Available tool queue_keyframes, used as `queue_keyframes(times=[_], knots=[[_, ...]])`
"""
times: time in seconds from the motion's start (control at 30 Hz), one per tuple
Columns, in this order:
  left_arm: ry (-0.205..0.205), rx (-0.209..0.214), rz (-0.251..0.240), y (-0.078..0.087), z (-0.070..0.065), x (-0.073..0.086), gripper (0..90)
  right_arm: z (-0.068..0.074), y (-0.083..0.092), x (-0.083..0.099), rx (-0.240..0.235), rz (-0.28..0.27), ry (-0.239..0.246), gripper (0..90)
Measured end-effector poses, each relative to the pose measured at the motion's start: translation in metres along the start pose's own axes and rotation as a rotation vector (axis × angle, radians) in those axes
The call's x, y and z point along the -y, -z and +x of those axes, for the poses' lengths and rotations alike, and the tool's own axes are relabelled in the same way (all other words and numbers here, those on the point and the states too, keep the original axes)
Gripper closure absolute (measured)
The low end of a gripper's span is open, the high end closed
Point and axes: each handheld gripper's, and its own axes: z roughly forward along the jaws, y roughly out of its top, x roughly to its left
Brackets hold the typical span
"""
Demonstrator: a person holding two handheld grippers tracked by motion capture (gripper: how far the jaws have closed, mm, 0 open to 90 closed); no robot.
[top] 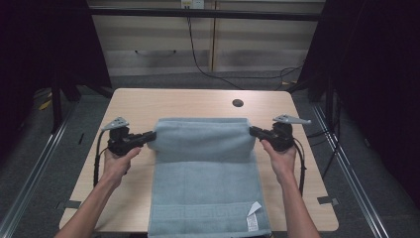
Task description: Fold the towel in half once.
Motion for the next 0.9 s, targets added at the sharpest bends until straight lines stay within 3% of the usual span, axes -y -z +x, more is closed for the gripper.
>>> queue_keyframes(times=[0.13,0.17,0.2,0.27,0.3,0.33,0.37,0.5,0.57,0.67,0.73,0.83,0.9], knots=[[-0.098,0.062,-0.064,0.037,-0.038,-0.015,85.4,0.018,0.047,-0.017,-0.037,-0.106,0.057,86.0],[-0.098,0.062,-0.064,0.037,-0.038,-0.015,85.4,0.018,0.047,-0.017,-0.037,-0.106,0.057,86.0],[-0.131,0.087,-0.089,0.052,-0.056,-0.014,85.4,0.029,0.074,-0.02,-0.064,-0.162,0.085,86.0],[-0.174,0.086,-0.064,0.065,-0.072,-0.007,85.0,0.036,0.089,-0.018,-0.067,-0.181,0.1,86.0],[-0.174,0.086,-0.064,0.065,-0.072,-0.007,84.3,0.036,0.089,-0.018,-0.067,-0.181,0.1,86.0],[-0.185,0.111,-0.044,0.068,-0.079,0.002,84.0,0.048,0.107,-0.002,-0.082,-0.182,0.106,85.9],[-0.189,0.108,-0.026,0.07,-0.082,0.012,83.7,0.05,0.109,0.003,-0.083,-0.179,0.112,85.8],[-0.126,0.154,0.063,0.072,-0.084,0.058,82.6,0.063,0.123,0.055,-0.098,-0.098,0.102,84.7],[-0.149,0.163,0.134,0.071,-0.09,0.079,79.1,0.066,0.125,0.083,-0.104,-0.036,0.085,82.1],[-0.116,0.221,0.149,0.076,-0.09,0.096,74.3,0.071,0.131,0.118,-0.128,0.014,0.049,74.2],[-0.092,0.256,0.12,0.083,-0.086,0.096,69.4,0.073,0.138,0.125,-0.124,0.001,0.034,67.0],[-0.075,0.199,0.098,0.085,-0.074,0.089,66.6,0.069,0.145,0.123,-0.12,-0.021,0.02,64.6],[-0.041,0.157,0.128,0.072,-0.058,0.086,62.5,0.065,0.136,0.117,-0.111,0.003,0.031,61.0]])
